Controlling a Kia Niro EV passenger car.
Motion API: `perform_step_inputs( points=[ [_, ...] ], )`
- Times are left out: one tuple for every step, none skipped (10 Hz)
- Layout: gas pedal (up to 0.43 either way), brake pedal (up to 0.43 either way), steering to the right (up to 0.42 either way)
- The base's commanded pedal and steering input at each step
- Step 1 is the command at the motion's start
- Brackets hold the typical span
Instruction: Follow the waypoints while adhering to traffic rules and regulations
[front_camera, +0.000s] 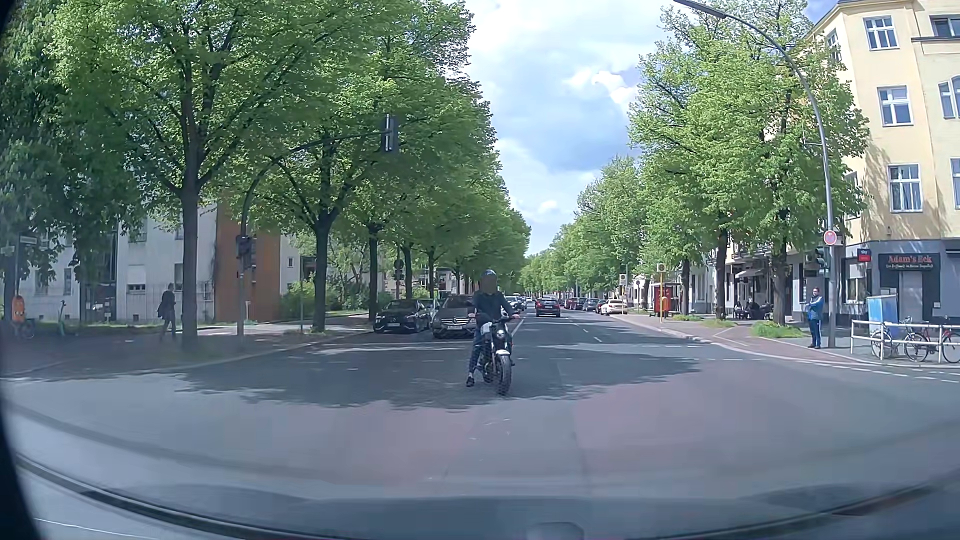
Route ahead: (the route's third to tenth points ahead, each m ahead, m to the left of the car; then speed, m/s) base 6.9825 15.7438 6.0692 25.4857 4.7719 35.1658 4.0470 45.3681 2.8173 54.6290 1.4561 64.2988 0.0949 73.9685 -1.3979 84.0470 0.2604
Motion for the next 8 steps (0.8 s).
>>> perform_step_inputs(
  points=[
    [0.000,0.256,-0.310],
    [0.000,0.268,-0.378],
    [0.000,0.280,-0.454],
    [0.000,0.280,-0.520],
    [0.000,0.280,-0.585],
    [0.000,0.280,-0.669],
    [0.000,0.287,-0.743],
    [0.000,0.293,-0.804]
  ],
)
